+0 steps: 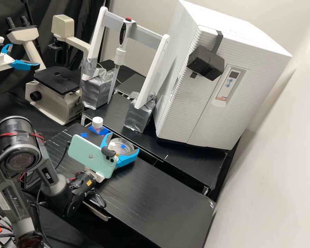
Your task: Close the lid
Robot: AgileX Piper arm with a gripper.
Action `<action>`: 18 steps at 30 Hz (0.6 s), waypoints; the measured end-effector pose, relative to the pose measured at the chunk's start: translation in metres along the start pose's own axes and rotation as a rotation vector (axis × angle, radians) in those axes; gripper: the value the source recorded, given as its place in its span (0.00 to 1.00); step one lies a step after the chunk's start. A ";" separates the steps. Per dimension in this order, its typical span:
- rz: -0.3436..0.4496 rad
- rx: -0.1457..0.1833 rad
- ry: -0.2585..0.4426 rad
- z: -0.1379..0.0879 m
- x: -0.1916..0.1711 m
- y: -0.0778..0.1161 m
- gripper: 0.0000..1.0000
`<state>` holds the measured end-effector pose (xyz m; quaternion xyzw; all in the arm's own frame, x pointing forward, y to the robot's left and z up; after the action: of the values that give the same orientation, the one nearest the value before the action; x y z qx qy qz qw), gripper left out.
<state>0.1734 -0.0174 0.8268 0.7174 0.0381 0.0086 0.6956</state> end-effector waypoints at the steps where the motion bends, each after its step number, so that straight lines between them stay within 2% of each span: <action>1: -0.001 -0.001 0.000 0.000 0.000 0.000 0.00; 5: 0.016 -0.019 0.010 -0.002 -0.002 0.004 0.00; 9: 0.020 -0.015 0.022 -0.006 -0.005 0.006 0.00; 12: 0.008 -0.031 0.026 -0.008 -0.006 0.005 0.00; 18: 0.002 -0.030 0.025 -0.009 -0.007 0.003 0.00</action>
<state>0.1660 -0.0092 0.8306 0.7067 0.0461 0.0188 0.7057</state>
